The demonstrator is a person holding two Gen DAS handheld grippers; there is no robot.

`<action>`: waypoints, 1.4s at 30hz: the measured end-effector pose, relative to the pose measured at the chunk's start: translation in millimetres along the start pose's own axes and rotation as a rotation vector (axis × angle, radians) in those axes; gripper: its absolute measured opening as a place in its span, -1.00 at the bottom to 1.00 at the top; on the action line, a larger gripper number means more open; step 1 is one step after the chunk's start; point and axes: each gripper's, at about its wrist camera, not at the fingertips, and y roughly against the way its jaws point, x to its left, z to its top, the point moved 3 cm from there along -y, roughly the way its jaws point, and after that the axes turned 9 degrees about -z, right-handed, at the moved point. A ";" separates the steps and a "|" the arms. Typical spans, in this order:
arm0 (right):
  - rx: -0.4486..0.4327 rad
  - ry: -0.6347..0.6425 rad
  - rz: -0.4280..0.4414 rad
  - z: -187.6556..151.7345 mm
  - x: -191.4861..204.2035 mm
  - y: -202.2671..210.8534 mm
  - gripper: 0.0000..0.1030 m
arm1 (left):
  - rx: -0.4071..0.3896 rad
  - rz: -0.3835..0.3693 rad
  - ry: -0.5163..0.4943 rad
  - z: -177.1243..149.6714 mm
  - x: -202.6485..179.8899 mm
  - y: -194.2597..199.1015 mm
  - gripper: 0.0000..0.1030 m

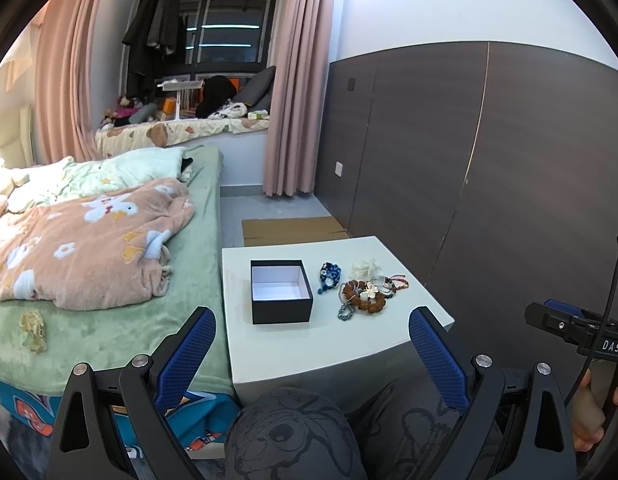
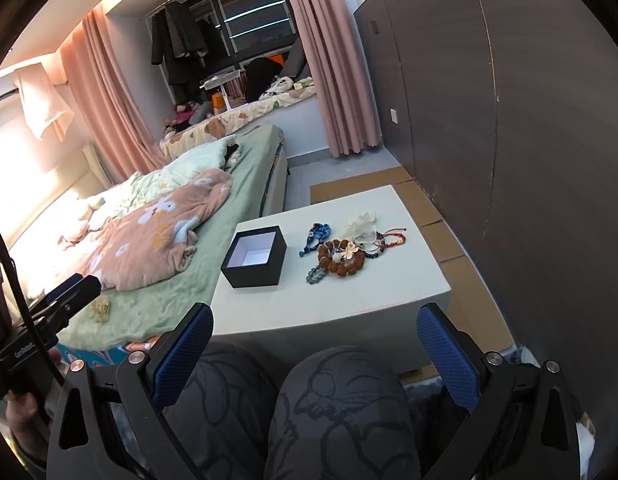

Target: Organize jewelry

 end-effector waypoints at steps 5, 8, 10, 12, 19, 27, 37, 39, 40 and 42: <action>0.005 -0.018 0.003 2.6 -6.9 -2.7 1.00 | -0.008 0.003 -0.001 3.3 0.0 3.5 0.89; 0.011 -0.027 0.015 4.5 -8.8 -5.2 1.00 | -0.010 0.002 0.000 4.7 -0.2 3.2 0.89; 0.010 -0.021 0.011 6.1 -7.8 -6.8 1.00 | -0.009 0.004 0.000 4.2 -1.1 2.9 0.89; 0.008 -0.016 0.005 7.1 -6.8 -8.4 1.00 | -0.002 0.003 0.002 5.8 0.3 0.0 0.89; 0.011 -0.010 -0.015 13.8 -6.8 -23.5 1.00 | 0.019 -0.005 0.015 13.8 8.6 -18.9 0.89; 0.025 -0.006 -0.026 22.8 -5.0 -50.4 1.00 | 0.063 -0.029 0.032 13.6 17.8 -55.7 0.89; 0.035 -0.098 -0.024 24.0 -29.9 -93.0 1.00 | 0.162 -0.101 0.056 6.4 22.0 -116.8 0.55; 0.035 -0.117 -0.025 23.5 -35.2 -101.1 0.99 | 0.185 -0.117 0.059 4.9 21.2 -130.7 0.48; 0.038 -0.123 -0.026 23.2 -37.6 -105.8 0.98 | 0.193 -0.127 0.059 4.3 20.2 -137.7 0.47; 0.052 -0.138 -0.030 20.5 -42.7 -117.0 0.94 | 0.213 -0.145 0.059 2.0 18.0 -151.1 0.41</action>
